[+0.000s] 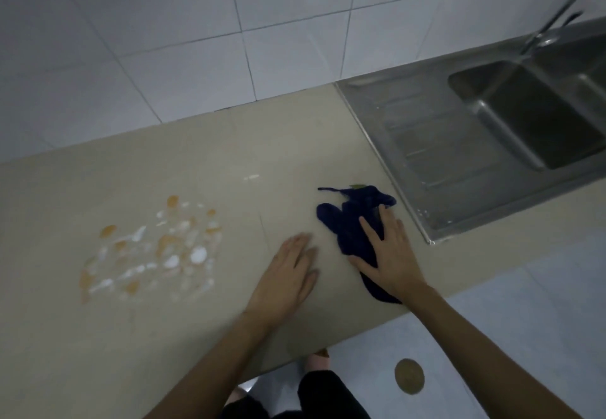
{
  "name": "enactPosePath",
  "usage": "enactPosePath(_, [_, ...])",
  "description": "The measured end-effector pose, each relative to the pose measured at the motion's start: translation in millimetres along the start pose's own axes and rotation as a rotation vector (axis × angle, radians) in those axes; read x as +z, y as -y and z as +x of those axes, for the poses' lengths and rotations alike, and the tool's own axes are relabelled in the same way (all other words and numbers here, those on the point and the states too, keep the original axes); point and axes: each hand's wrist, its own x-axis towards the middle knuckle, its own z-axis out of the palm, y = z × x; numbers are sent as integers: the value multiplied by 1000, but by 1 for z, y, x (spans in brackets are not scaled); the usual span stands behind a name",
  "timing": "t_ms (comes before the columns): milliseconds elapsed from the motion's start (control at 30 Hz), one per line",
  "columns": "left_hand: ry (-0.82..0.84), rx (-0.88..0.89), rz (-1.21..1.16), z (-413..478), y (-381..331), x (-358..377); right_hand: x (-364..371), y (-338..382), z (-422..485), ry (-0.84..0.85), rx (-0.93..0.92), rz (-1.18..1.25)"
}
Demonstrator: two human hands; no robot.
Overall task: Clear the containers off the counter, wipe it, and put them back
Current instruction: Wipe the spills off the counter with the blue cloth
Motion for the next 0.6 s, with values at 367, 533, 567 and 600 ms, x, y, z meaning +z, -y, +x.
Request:
enactPosePath(367, [-3,-137,-69,-21,2,-7,19,1,11,-30,-47,97])
enactPosePath(533, [-42,-226,-82,-52,24,-16,39,52,16,-24,-90,14])
enactPosePath(567, [-41,-244,-88,-62,29,-17,47,72,19,-7,-120,0])
enactPosePath(600, [-37,-258,-97,-73,35,-19,55,94,20,15,-148,-16])
